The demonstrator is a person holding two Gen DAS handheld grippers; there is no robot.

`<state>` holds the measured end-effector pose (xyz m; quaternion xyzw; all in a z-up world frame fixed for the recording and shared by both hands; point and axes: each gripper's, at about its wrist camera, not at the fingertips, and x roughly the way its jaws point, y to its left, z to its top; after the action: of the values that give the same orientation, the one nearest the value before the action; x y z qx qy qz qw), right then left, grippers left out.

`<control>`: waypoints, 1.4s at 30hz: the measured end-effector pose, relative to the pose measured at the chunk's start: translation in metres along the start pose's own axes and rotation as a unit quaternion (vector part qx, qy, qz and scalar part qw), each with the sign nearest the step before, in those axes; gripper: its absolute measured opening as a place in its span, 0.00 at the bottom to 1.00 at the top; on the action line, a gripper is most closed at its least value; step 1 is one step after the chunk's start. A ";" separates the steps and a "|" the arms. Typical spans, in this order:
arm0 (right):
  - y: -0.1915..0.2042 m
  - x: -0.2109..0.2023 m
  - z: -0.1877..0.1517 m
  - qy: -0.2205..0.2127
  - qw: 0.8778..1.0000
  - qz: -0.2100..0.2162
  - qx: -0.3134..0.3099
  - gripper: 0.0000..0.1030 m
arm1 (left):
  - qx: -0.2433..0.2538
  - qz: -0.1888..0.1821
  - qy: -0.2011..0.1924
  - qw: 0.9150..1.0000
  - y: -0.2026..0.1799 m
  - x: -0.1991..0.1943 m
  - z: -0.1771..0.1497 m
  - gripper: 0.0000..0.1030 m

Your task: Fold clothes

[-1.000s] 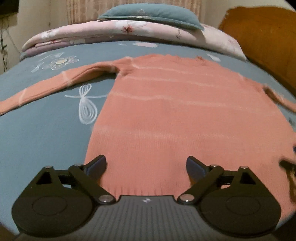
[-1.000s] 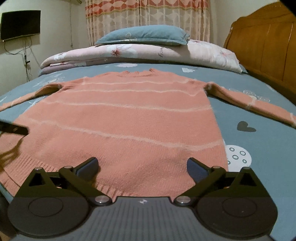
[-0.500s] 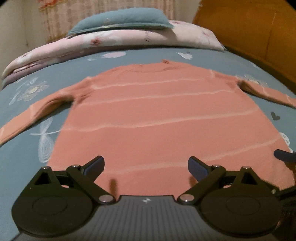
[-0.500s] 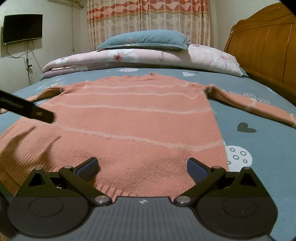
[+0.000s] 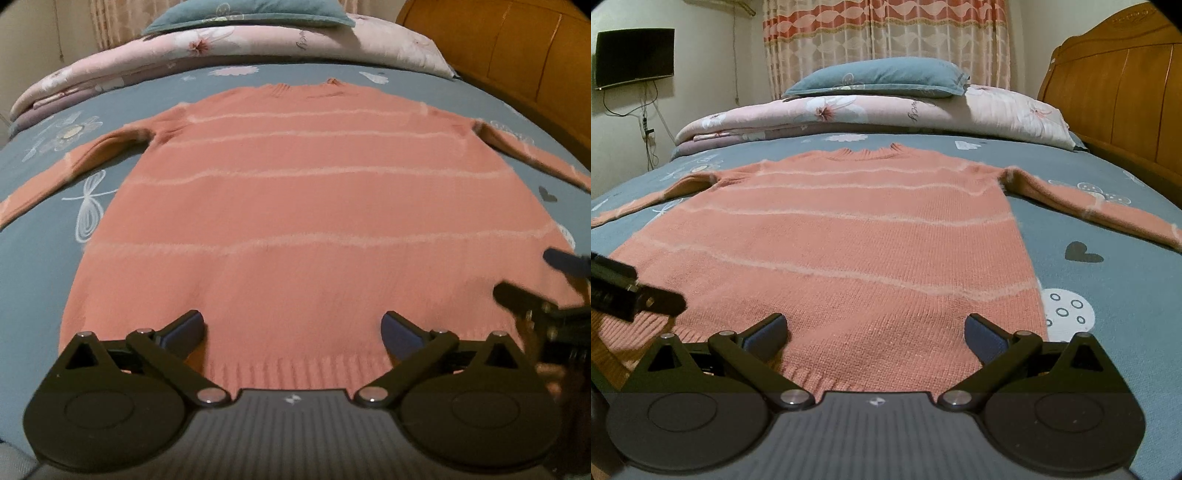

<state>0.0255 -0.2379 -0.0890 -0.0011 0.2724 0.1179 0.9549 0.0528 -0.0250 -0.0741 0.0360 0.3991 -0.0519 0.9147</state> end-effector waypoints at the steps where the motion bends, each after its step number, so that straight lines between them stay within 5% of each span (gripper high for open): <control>1: 0.000 0.000 0.000 0.001 1.000 0.000 0.000 1.00 | -0.002 0.001 -0.004 1.000 0.000 -0.001 -0.002 0.99; 24: -0.002 -0.030 -0.004 0.038 0.999 -0.012 -0.003 1.00 | -0.006 -0.008 -0.033 0.999 0.004 -0.004 -0.014 0.99; 28: 0.008 -0.031 0.017 0.015 0.999 0.028 0.010 1.00 | -0.002 -0.014 -0.039 0.999 0.005 -0.004 -0.015 0.99; 32: 0.023 -0.006 0.026 0.044 0.997 0.066 0.016 1.00 | 0.005 -0.023 -0.044 0.999 0.007 -0.005 -0.017 0.99; 38: -0.009 -0.017 0.006 0.067 0.997 -0.008 0.032 1.00 | 0.016 -0.033 -0.058 0.998 0.011 -0.007 -0.022 0.99; 42: -0.018 -0.032 0.017 0.060 0.995 0.003 0.080 1.00 | 0.015 -0.030 -0.065 0.997 0.010 -0.005 -0.022 0.99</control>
<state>0.0117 -0.2612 -0.0591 0.0689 0.3376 0.0982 0.9336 0.0343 -0.0125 -0.0853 0.0341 0.3387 -0.0878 0.9362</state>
